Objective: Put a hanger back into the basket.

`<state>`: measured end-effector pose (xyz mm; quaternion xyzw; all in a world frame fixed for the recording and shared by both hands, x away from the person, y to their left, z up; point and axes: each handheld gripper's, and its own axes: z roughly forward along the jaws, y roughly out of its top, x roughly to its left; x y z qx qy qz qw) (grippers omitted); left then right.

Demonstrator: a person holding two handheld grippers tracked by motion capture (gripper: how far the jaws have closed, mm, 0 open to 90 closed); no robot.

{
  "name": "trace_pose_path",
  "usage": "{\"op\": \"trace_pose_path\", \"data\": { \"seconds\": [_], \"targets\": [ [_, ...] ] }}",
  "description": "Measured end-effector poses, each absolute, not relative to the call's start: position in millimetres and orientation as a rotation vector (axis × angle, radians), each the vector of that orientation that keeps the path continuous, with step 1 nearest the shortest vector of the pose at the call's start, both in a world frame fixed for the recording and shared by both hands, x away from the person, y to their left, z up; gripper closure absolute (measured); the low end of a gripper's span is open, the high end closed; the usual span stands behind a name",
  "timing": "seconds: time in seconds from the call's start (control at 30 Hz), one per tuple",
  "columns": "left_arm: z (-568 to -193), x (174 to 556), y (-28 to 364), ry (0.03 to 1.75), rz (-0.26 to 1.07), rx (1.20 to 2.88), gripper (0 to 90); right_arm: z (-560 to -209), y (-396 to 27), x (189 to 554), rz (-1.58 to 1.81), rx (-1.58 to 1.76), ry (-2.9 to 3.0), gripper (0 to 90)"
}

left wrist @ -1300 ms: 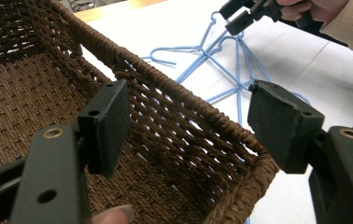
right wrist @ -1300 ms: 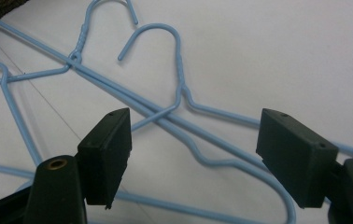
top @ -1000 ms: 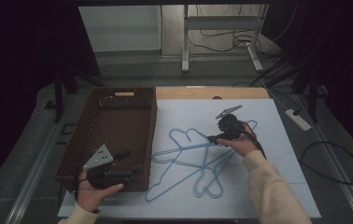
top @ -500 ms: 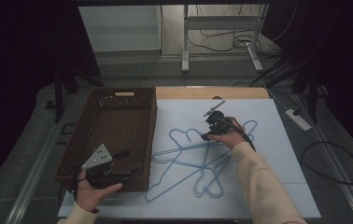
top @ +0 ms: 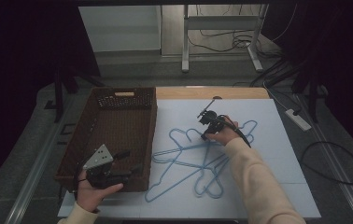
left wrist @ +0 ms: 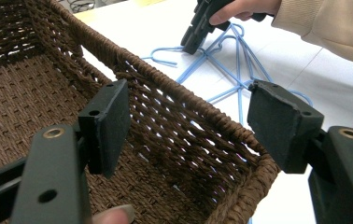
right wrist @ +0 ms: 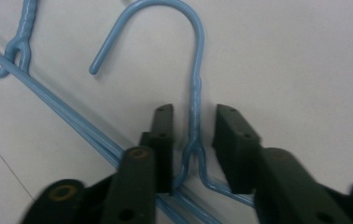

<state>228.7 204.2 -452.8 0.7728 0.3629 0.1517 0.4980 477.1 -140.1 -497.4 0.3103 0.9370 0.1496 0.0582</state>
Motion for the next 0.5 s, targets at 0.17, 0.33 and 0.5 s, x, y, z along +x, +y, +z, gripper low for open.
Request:
{"op": "trace_pose_path", "data": {
  "seconds": [0.17,0.33,0.5],
  "targets": [
    [-452,228,204,0.874,0.37,1.87,31.0,-497,-138,478,0.436,0.979,2.831,85.7],
    [-452,229,205,0.876,0.372,1.868,31.0,-496,-136,473,0.417,0.949,2.807,86.1],
    [-452,229,205,0.876,0.371,1.868,31.0,-483,-143,465,0.504,0.94,2.749,86.1]
  ]
}}
